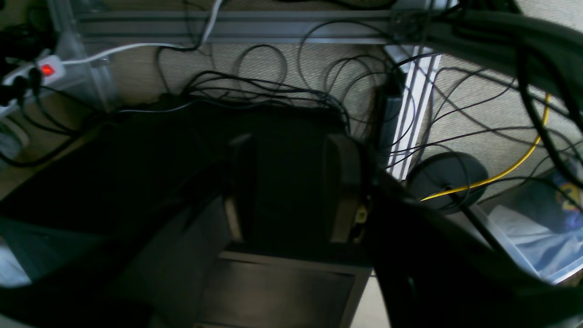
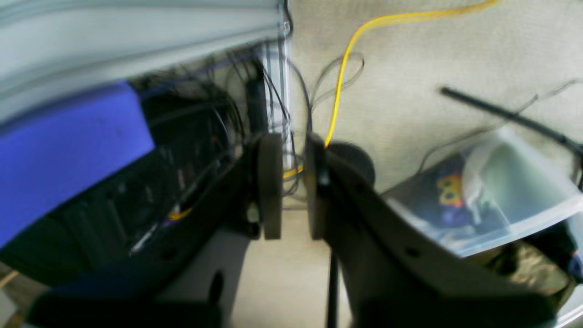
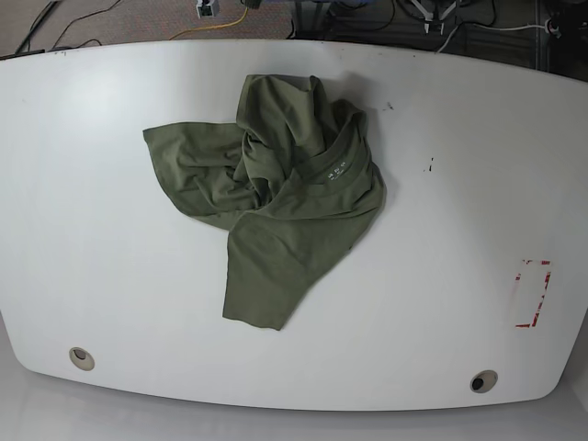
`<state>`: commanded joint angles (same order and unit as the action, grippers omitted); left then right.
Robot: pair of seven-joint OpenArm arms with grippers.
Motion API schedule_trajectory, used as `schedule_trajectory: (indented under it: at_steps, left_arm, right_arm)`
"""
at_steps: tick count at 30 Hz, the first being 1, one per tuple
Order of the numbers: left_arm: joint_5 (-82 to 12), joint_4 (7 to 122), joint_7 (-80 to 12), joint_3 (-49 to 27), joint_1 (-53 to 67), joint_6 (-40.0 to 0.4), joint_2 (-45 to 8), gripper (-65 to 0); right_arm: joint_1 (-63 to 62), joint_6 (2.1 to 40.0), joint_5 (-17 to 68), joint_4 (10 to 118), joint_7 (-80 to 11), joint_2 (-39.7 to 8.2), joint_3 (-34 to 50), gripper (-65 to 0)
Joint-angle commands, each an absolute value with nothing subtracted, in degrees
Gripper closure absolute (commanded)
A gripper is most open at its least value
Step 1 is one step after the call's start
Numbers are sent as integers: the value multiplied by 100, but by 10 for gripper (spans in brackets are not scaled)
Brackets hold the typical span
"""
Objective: Layout the t-shirt on the table in an organized manner, then fold the t-shirt properly
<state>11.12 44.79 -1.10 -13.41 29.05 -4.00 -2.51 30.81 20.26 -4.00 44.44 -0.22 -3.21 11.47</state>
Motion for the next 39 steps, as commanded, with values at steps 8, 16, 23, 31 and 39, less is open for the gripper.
schedule_trajectory:
  at_steps: [8, 16, 23, 31, 39]
  left_arm:
    - [1112, 5930, -119, -1341, 3960, -409, -242, -219]
    - [1033, 7310, -119, -1341, 5095, -409, -242, -219]
    - [338, 8470, -119, -1349, 5974, -409, -356, -219]
    - [-40, 9736, -119, -1543, 6712, -409, -567, -219]
    - [-48, 10659, -136, -1886, 6923, -418, -567, -219]
  right_arm:
    - [4057, 2026, -400, 5780, -48, -224, 1156, -94]
    - [5042, 2026, -400, 7187, -57, -180, 1156, -94]
    - [5789, 2026, -391, 8409, -57, -40, 1156, -94]
    - [6615, 2026, -391, 9921, -57, 154, 1156, -94]
    - [7064, 2035, -400, 11275, -391, 418, 1156, -89]
